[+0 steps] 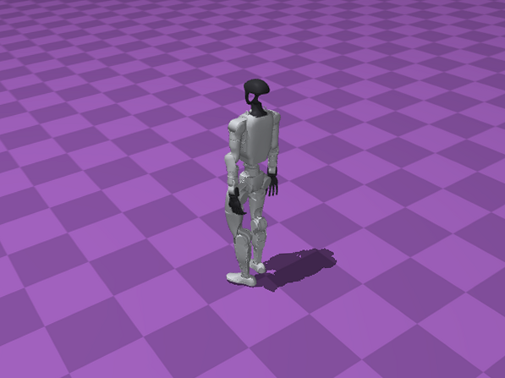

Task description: In place motions

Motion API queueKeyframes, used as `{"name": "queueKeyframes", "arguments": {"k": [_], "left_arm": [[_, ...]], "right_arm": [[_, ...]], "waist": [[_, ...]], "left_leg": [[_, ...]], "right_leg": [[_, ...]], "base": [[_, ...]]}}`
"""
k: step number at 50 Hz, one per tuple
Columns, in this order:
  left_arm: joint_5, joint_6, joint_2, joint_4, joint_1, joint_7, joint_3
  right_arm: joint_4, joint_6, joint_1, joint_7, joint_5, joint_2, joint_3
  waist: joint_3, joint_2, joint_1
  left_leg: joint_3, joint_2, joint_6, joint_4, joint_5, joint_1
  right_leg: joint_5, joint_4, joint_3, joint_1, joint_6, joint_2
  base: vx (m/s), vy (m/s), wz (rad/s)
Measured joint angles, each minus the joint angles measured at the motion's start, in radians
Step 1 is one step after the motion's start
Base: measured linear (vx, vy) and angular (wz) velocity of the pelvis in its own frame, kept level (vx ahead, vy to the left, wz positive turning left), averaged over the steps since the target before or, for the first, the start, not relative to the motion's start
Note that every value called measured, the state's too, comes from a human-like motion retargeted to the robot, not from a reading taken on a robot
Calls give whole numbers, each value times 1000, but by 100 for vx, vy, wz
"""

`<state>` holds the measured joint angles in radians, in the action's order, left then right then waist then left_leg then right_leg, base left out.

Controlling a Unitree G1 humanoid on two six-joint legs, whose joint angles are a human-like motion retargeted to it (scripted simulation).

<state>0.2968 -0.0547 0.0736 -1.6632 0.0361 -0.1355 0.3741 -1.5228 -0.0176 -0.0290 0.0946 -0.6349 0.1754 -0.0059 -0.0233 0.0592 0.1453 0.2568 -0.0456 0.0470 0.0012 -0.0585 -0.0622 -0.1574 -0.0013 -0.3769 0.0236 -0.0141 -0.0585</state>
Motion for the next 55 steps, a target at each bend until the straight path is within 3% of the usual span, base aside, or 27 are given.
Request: {"name": "queueKeyframes", "arguments": {"k": [6,12,22,30,35,41,48,55], "left_arm": [[-29,12,-56,21,222,-10,129],[-15,-15,-44,2,310,-10,157],[-64,0,-46,100,197,-32,133],[-90,58,-44,258,70,88,-10],[-38,79,-23,320,34,-7,-55],[-43,108,-22,309,35,-116,-22],[-139,113,-35,192,50,-27,52],[-178,86,-40,105,104,34,118]], "right_arm": [[87,-33,-52,109,-14,-34,64],[96,-38,-64,171,-40,-20,70],[-76,33,-25,64,-75,33,25],[-141,76,32,-17,-101,47,14],[-127,64,45,-79,-115,44,16],[-111,65,14,-38,-92,41,14],[-56,47,-33,2,-64,41,9],[-43,38,-54,-10,-54,47,9]], "waist": [[5,1,-11],[8,-8,-29],[1,-27,-49],[-5,-37,-55],[-4,-35,-45],[-18,-37,-36],[-49,-35,-23],[-53,-31,-24]], "left_leg": [[20,13,-10,-3,-7,-8],[4,21,-22,1,-1,-1],[-75,27,-40,22,22,33],[-120,33,-55,48,33,66],[-129,42,-63,70,30,90],[-119,48,-72,111,15,108],[-144,49,-108,189,11,143],[-323,14,-145,211,28,157]], "right_leg": [[3,5,17,-11,-4,10],[14,3,-12,0,-5,9],[40,-7,-98,37,-1,1],[58,-13,-142,54,1,2],[67,-12,-150,47,-1,7],[68,-11,-141,39,-7,3],[66,-16,-150,37,-8,-8],[65,-17,-166,36,-5,-22]], "base": [[1,-3,-9],[-2,-3,23],[-5,-5,44],[-6,-6,29],[-7,-6,9],[-8,-4,-7],[-9,-1,9],[-1,3,13]]}}
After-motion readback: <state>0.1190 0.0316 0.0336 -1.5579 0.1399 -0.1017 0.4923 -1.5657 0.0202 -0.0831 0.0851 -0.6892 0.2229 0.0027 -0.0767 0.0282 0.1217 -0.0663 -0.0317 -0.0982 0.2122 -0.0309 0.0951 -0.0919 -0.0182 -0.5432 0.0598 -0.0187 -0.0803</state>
